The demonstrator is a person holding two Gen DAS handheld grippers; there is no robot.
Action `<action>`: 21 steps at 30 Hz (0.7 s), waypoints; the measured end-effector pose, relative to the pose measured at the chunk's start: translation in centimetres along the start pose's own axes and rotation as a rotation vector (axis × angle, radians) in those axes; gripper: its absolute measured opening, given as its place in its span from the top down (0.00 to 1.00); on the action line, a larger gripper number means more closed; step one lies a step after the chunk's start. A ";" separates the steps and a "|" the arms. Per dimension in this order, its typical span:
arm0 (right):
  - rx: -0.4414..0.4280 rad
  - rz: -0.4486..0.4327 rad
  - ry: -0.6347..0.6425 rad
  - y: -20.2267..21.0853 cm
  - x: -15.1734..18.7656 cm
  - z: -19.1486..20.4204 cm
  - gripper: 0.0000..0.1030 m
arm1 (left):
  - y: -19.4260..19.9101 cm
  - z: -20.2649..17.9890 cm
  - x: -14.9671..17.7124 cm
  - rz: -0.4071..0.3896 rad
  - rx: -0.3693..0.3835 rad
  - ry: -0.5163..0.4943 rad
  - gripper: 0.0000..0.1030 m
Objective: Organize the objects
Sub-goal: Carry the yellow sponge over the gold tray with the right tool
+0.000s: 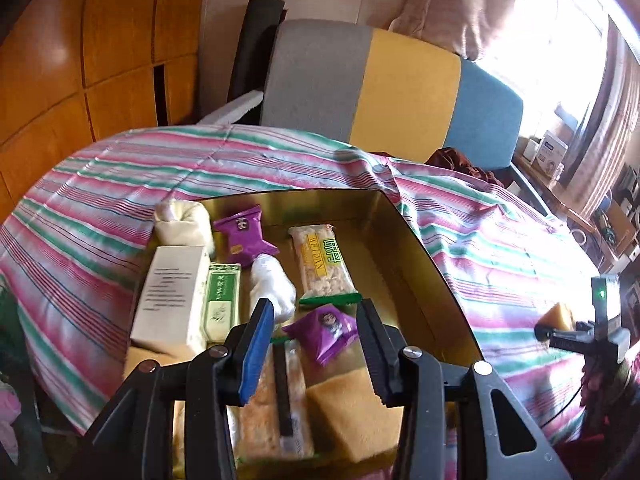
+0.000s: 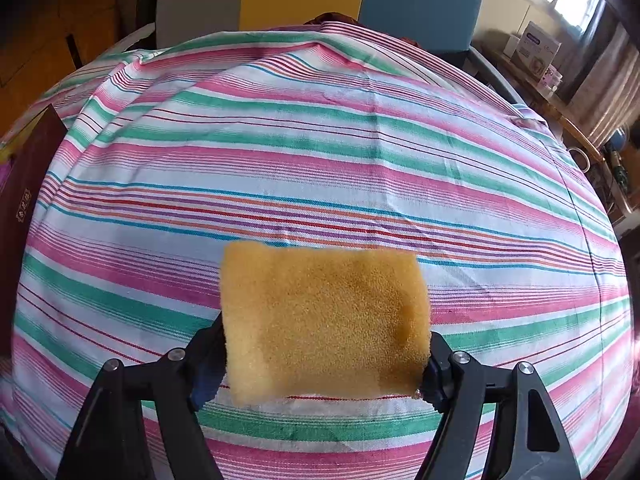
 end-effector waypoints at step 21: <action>-0.258 -0.109 0.076 8.9 -0.3 13.0 0.29 | 2.4 5.4 3.5 -0.015 0.021 0.098 0.58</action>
Point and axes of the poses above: each gripper's, at about its wrist camera, not at the fingertips, and y roughly against the way its jaws point, z to its left, x to its underside, the point moved 6 cm from there along -y, roughly the way its jaws point, and after that the axes turned 11 degrees about z, right-handed, at the moved point
